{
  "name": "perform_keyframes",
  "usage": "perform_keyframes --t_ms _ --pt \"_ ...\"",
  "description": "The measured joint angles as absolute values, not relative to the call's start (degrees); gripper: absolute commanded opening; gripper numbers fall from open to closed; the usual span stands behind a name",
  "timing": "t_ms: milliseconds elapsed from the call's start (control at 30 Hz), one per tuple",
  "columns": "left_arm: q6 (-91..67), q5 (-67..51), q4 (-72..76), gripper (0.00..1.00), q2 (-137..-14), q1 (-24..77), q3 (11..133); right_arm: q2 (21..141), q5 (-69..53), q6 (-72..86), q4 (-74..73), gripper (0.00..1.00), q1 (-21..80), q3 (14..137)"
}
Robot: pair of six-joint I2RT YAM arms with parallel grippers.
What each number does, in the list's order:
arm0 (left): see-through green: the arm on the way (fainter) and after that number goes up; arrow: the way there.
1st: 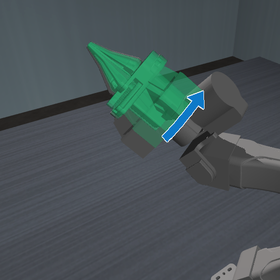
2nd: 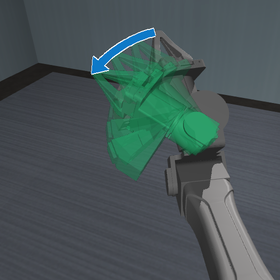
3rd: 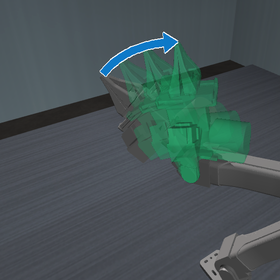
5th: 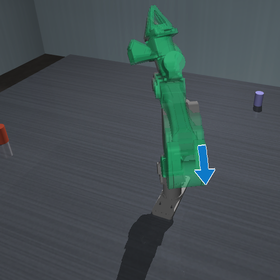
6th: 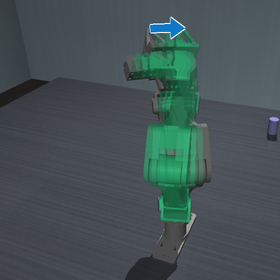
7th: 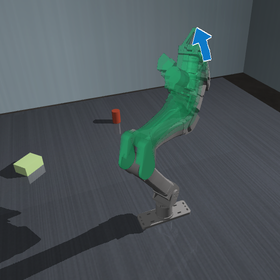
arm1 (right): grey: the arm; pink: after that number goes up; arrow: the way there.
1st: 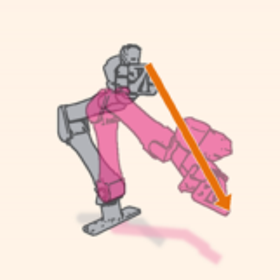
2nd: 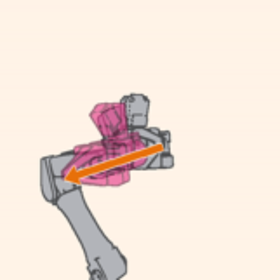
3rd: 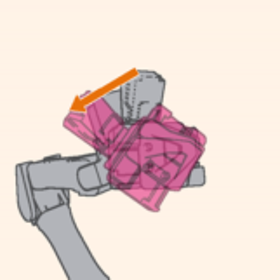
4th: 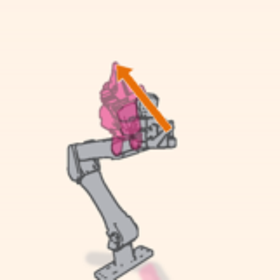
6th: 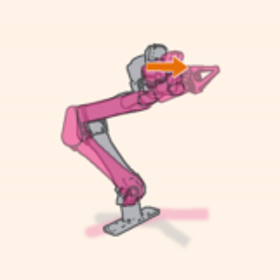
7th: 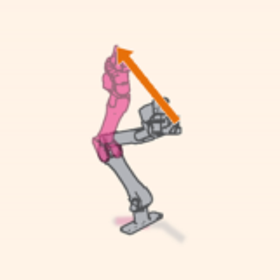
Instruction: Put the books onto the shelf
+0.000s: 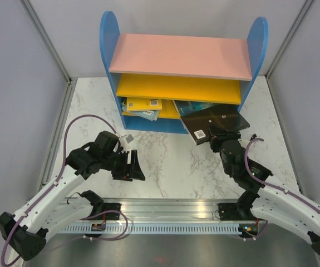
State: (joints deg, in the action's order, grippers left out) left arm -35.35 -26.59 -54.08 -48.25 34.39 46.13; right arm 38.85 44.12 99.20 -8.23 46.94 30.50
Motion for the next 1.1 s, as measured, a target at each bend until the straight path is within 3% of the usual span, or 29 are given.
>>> perform_keyframes --t_ms 367,400,433,533,600,733,833,1100 --pt "-33.8 -26.5 -54.5 0.74 -48.0 33.8 48.1 54.9 40.0 99.1 -5.1 0.02 39.9 39.9" --pt "-33.8 -26.5 -54.5 0.74 -48.0 33.8 48.1 56.0 39.4 99.2 -4.4 0.07 39.3 40.4" --pt "-33.8 -26.5 -54.5 0.74 -48.0 33.8 48.1 57.1 38.9 99.2 -3.8 0.27 38.6 40.9" --pt "-33.8 -26.6 -54.5 0.74 -47.9 33.8 48.1 60.2 36.6 99.0 -2.5 0.61 36.4 42.9" --pt "-33.8 -26.6 -54.5 0.74 -47.9 33.8 48.1 61.9 35.0 98.6 -2.3 0.71 35.5 44.1" --pt "-33.8 -26.6 -54.5 0.74 -47.8 33.5 48.1 62.8 31.5 97.0 -3.7 0.77 34.8 46.4" --pt "-33.8 -26.6 -54.6 0.74 -47.6 33.4 48.1 62.0 29.3 96.2 -7.2 0.89 34.8 48.5" --pt "-33.7 -26.6 -54.5 0.74 -47.4 32.5 48.1 58.8 23.2 94.1 -18.4 0.89 33.8 52.7"
